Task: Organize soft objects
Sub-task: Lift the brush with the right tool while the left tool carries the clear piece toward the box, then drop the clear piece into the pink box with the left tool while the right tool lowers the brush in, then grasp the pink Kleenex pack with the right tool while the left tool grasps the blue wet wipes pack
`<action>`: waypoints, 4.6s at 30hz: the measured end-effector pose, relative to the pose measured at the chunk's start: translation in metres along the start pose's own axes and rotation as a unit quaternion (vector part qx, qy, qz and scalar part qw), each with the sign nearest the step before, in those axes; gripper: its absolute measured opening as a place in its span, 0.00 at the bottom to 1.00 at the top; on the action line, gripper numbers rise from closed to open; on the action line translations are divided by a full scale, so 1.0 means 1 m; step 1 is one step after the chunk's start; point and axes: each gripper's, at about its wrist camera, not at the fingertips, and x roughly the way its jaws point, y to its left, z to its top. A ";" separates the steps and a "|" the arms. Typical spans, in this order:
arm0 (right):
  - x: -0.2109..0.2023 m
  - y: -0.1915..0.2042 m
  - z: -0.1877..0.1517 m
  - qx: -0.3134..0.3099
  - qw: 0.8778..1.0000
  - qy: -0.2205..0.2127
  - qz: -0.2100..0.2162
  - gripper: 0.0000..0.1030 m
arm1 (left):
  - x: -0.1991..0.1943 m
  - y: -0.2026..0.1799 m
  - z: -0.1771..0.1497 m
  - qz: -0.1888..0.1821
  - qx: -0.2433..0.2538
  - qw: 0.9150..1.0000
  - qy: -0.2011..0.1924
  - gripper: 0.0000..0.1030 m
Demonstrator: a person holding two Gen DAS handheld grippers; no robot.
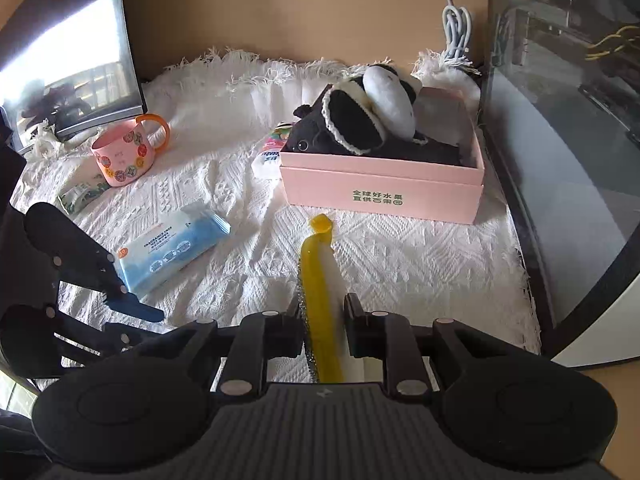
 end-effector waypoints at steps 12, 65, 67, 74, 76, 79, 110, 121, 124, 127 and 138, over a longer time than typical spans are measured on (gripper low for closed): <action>0.000 0.005 -0.004 -0.002 1.000 -0.012 -0.024 0.16 | 0.008 -0.007 0.005 0.025 -0.054 0.998 -0.015 0.18; 0.131 -0.054 0.195 -0.044 0.962 -0.114 -0.243 0.14 | -0.055 0.101 -0.015 0.045 -0.483 0.843 -0.232 0.18; 0.158 -0.057 0.192 -0.049 0.967 -0.080 -0.238 0.14 | -0.057 0.099 -0.031 0.065 -0.488 0.844 -0.216 0.18; 0.169 -0.072 0.190 0.019 0.984 -0.047 -0.170 0.37 | -0.050 0.105 -0.080 0.083 -0.545 0.813 -0.188 0.18; 0.155 -0.072 0.185 0.035 0.985 -0.060 -0.159 0.54 | -0.051 0.103 -0.084 0.085 -0.554 0.807 -0.185 0.18; 0.127 -0.063 0.179 0.027 0.987 -0.092 -0.130 0.58 | -0.056 0.100 -0.085 0.084 -0.547 0.812 -0.188 0.18; 0.050 0.051 0.011 -0.062 0.997 -0.028 -0.047 0.75 | 0.052 0.252 0.099 0.031 -0.440 0.880 -0.175 0.18; 0.055 0.040 0.007 -0.049 0.996 -0.008 -0.075 0.75 | 0.091 0.249 0.117 -0.038 -0.348 0.929 -0.120 0.17; 0.059 0.040 0.011 -0.050 0.996 -0.005 -0.069 0.75 | 0.078 0.229 0.098 -0.064 -0.332 0.933 -0.120 0.17; 0.061 0.046 0.014 -0.057 0.997 -0.006 -0.053 0.75 | 0.066 0.211 0.073 -0.075 -0.342 0.929 -0.123 0.17; 0.104 0.102 0.054 -0.098 0.994 -0.031 -0.024 0.75 | -0.019 0.159 -0.025 0.045 -0.371 0.913 -0.164 0.18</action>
